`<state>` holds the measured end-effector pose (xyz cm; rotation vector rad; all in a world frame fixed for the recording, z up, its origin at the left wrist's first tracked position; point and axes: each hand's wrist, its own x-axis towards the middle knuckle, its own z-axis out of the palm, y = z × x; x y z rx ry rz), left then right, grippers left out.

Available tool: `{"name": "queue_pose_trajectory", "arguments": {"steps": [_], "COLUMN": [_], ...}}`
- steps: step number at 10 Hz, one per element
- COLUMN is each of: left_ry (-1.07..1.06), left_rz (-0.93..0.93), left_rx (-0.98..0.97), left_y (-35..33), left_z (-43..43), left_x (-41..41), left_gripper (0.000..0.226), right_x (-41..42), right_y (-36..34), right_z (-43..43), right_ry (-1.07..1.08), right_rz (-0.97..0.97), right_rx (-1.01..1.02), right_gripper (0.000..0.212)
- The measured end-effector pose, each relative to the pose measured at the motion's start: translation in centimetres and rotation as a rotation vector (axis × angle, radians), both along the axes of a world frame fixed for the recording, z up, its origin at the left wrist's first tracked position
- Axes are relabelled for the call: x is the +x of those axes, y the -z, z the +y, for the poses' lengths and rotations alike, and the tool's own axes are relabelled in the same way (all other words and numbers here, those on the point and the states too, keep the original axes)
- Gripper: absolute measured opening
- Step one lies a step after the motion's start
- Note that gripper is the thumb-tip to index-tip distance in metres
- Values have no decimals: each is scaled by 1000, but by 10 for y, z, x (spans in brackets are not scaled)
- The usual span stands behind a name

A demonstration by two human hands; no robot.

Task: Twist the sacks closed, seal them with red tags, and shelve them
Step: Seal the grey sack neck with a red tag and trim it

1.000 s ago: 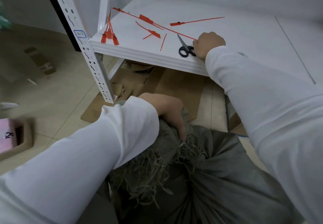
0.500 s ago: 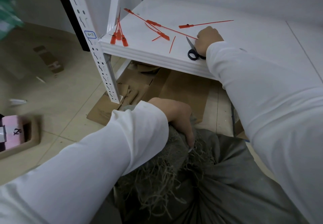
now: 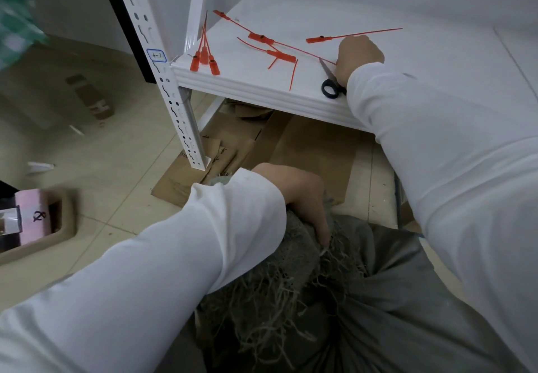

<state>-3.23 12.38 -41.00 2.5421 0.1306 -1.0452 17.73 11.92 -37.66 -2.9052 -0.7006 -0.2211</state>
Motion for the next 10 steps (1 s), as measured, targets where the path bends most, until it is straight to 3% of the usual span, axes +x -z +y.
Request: {"name": "queue_pose_trajectory", "arguments": {"steps": [3, 5, 7, 10], "left_ry": [64, 212, 328, 310], "left_rz": [-60, -255, -403, -553], "left_rx": [59, 270, 419, 515], "left_y": [-4, 2, -5, -13], "left_z": [-9, -26, -50, -74], "left_x": [-4, -18, -44, -88], "left_gripper": [56, 53, 44, 44], "right_x": [-12, -38, -81, -183], "right_y": [-5, -12, -17, -6], "right_z": [-34, -64, -104, -198], "right_ry": [12, -40, -53, -143], "right_rz": [-145, -243, -222, -120], "right_rx": [98, 161, 205, 118], "right_gripper": [24, 29, 29, 23]}}
